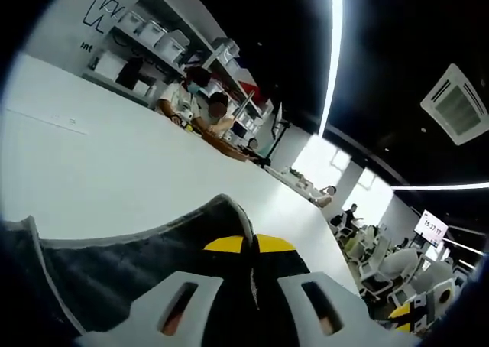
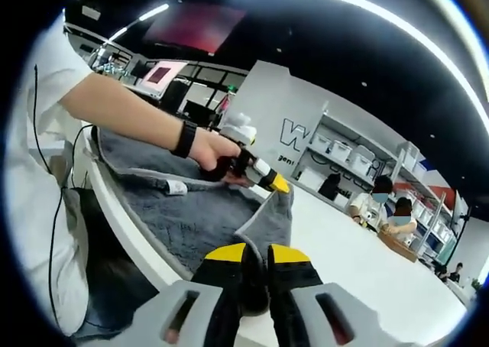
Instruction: Open the folded towel by lifting each exposed corner and separating the folded layers until the towel lies flat within the target outline without major curled edges
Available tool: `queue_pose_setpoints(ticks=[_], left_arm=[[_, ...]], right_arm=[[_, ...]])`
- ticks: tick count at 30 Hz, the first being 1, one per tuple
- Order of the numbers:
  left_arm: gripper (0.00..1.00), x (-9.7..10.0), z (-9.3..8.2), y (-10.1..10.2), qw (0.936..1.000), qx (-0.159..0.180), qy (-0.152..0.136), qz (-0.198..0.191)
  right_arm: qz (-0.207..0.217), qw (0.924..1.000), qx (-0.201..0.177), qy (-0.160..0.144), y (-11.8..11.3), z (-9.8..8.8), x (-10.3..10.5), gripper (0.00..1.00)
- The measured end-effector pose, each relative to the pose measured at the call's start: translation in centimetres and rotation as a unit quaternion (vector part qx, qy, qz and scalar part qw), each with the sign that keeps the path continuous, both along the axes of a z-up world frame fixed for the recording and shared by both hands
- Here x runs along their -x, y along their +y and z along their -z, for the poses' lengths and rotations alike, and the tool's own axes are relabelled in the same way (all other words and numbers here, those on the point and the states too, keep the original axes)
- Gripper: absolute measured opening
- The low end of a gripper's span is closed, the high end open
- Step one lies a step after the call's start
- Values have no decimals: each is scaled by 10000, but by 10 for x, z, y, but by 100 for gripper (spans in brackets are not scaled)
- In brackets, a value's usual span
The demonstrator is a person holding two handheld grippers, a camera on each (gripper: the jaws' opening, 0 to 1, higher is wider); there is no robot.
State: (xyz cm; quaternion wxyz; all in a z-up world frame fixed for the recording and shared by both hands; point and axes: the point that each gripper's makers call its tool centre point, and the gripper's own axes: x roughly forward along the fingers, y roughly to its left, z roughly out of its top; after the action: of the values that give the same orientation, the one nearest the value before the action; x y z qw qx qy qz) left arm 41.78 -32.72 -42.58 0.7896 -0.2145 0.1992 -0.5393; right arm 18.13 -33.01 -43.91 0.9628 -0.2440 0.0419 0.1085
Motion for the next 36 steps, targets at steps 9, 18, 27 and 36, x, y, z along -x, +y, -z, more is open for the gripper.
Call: queue_pose_setpoints(ticks=[9,18,27,36], left_arm=[[2,-3,-1,0,9999,106,116,-46],[2,-8,-6,-5,9993,277,208,-156],[2,-6,-15,-17,9993,316,195,-106],[2,-4,-16,-30,9994,296,188,-25]], right_arm=[[250,9994,-254,-46,-20,1,4,0],[622,9966,-537,-88,-47,1,11,0],[731,9954,-616,-87,-54,5,13,0],[916,9938,-633,-11,-64,10,16,0]])
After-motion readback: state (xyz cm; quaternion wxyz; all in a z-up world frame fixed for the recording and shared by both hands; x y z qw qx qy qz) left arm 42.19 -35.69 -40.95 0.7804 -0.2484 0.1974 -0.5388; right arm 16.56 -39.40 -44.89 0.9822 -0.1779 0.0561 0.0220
